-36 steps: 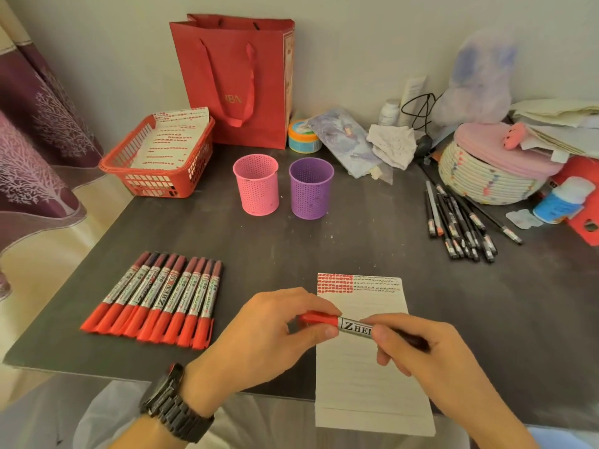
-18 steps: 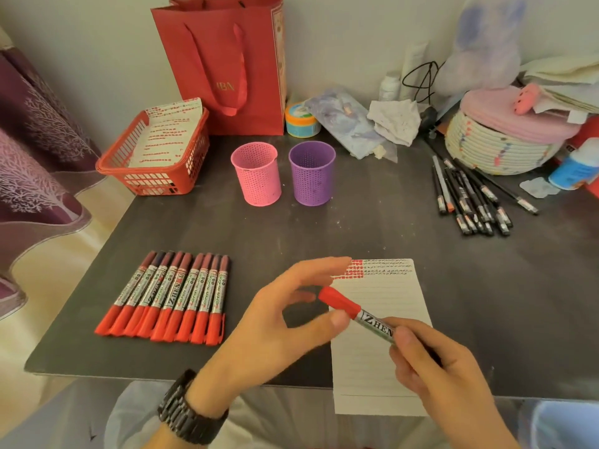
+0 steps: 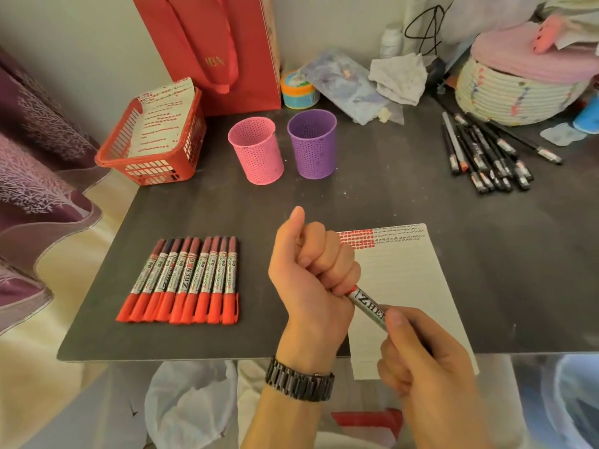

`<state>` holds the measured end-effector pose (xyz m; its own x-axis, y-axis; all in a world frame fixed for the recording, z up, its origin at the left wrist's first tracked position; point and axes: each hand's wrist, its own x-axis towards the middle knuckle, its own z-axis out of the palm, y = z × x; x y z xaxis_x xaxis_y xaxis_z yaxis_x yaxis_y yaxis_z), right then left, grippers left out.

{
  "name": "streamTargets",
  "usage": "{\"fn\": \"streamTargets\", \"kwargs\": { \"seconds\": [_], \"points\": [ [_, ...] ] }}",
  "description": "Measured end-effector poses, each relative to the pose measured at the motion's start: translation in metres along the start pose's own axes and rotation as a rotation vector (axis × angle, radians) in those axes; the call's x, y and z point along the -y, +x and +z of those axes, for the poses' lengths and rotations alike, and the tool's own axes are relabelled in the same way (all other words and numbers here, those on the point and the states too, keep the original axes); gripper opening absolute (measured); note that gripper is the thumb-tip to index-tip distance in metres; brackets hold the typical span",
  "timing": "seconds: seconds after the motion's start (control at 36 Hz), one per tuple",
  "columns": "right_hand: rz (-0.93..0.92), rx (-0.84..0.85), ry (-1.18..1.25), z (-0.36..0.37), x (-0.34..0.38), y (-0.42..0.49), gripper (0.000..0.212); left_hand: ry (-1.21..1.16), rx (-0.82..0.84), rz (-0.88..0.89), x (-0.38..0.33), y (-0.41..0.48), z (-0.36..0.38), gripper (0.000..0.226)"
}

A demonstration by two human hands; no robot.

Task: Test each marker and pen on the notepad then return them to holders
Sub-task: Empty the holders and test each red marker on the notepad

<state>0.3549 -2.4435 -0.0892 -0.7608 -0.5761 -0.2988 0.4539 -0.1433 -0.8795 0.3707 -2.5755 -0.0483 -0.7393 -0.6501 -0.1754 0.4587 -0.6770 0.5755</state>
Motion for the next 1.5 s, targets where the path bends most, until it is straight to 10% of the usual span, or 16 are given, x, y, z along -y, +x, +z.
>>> {"fn": "streamTargets", "kwargs": {
  "seconds": [0.22, 0.39, 0.61, 0.81, 1.19, 1.5],
  "points": [
    [0.156, 0.037, 0.102, -0.001, 0.006, 0.002, 0.026, 0.008, 0.004, 0.021, 0.000, -0.002, -0.003, 0.053],
    [0.140, 0.108, -0.121, -0.007, 0.005, 0.015, 0.039, 0.127, 0.057, 0.012, -0.002, 0.006, -0.021, 0.049],
    [-0.122, 0.288, -0.726, -0.019, 0.035, 0.043, 0.026, 1.205, 0.268, -0.033, -0.034, -0.012, -0.066, 0.021],
    [-0.193, 0.518, -0.973, 0.015, 0.036, 0.064, 0.028, 1.660, 0.281, 0.018, -0.094, -0.036, -0.089, 0.018],
    [-0.358, 0.547, -1.289, 0.107, -0.013, 0.123, 0.070, 1.584, -0.832, 0.447, -0.199, -0.054, -0.212, 0.009],
    [-0.541, 0.476, -1.746, 0.114, -0.055, 0.138, 0.084, 1.664, -0.994, 0.477, -0.182, -0.043, -0.251, 0.018]
  ]
}}
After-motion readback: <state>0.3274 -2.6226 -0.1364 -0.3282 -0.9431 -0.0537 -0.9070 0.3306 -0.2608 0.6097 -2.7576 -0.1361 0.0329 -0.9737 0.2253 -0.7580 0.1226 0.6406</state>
